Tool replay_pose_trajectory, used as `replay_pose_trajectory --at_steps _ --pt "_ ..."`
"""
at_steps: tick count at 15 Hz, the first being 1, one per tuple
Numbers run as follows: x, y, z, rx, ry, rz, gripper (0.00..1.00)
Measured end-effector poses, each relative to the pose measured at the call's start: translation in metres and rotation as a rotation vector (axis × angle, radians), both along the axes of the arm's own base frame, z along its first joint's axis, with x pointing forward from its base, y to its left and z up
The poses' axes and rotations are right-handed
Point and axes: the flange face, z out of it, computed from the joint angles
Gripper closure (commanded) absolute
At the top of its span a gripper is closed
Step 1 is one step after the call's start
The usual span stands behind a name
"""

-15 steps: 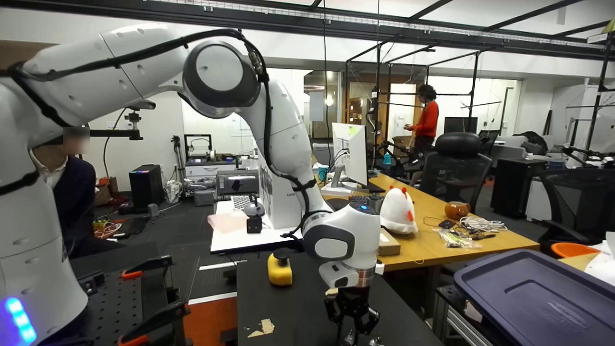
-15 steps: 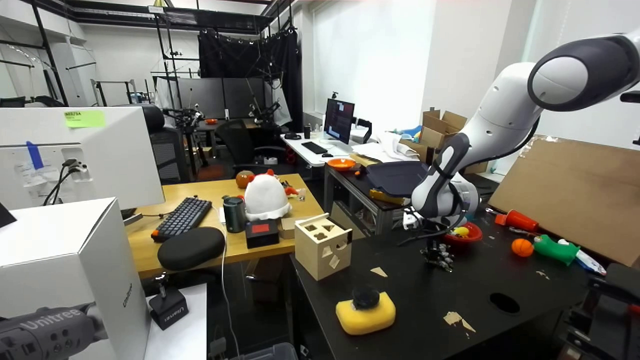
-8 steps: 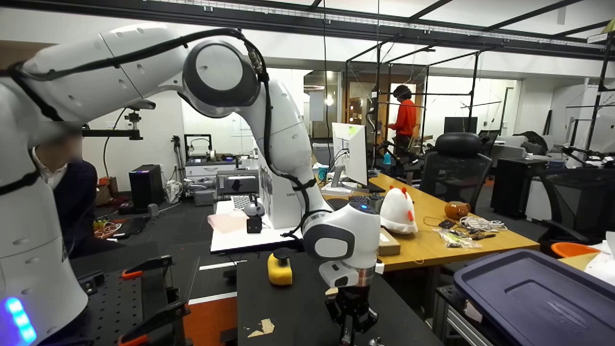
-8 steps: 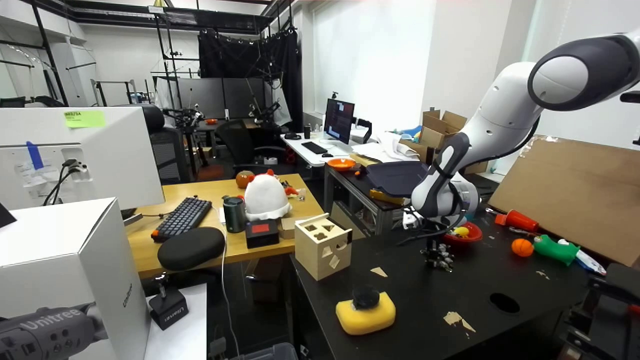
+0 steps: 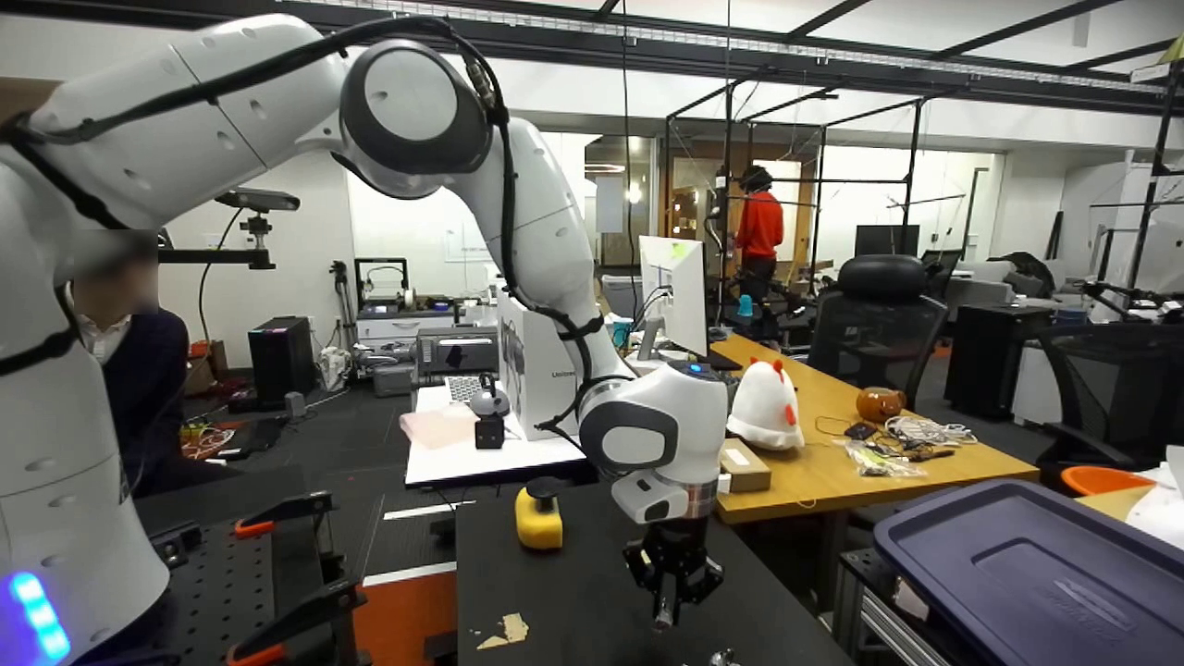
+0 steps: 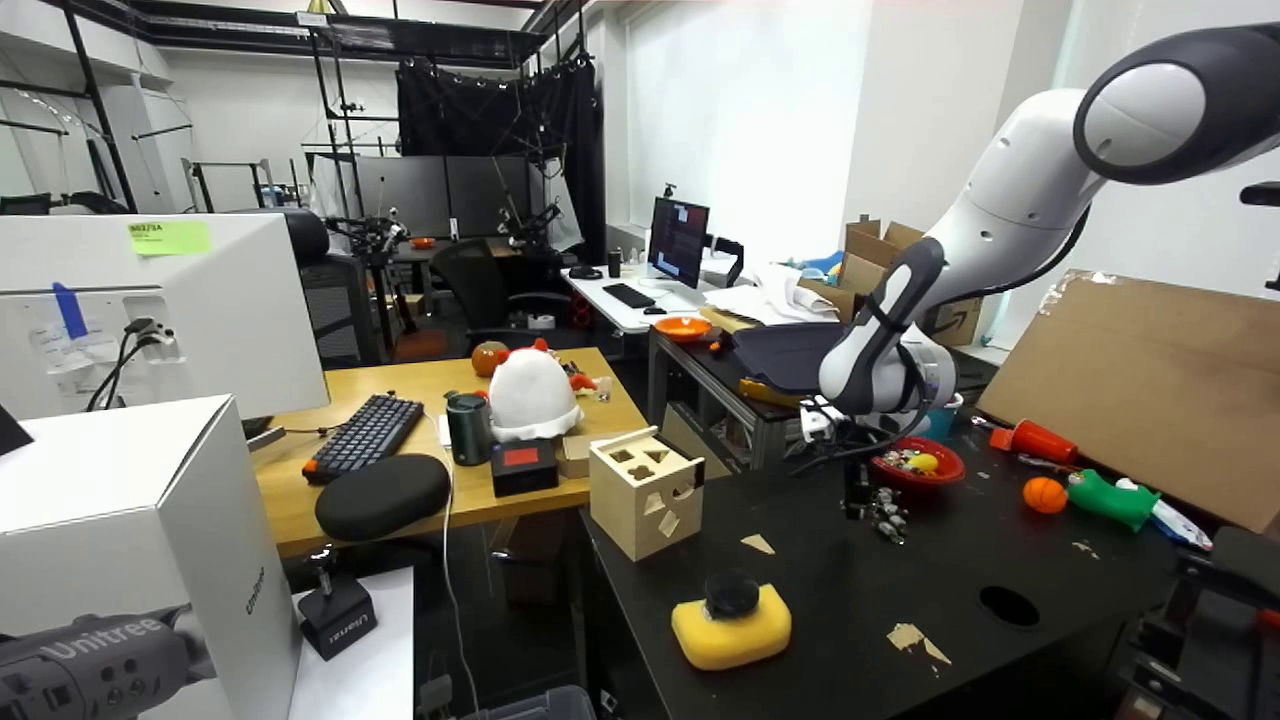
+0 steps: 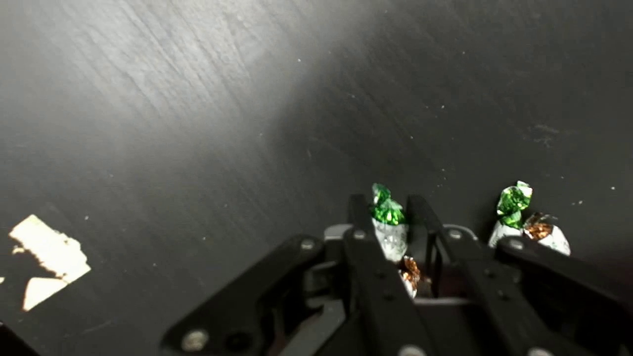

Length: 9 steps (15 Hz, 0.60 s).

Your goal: Pick up the sweets from the table and put them in the bowl

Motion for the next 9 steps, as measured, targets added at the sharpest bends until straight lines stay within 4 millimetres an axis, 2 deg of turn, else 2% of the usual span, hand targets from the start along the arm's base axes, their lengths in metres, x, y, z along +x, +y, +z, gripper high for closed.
replay_pose_trajectory --at_steps 3,5,7,9 --pt "-0.005 -0.004 0.028 0.004 -0.014 0.017 0.94" --pt "-0.01 -0.014 0.042 0.005 -0.023 0.023 0.94" --pt "-0.015 -0.034 0.053 -0.006 -0.031 0.019 0.94" --pt "-0.021 -0.063 0.064 -0.034 -0.029 0.004 0.94"
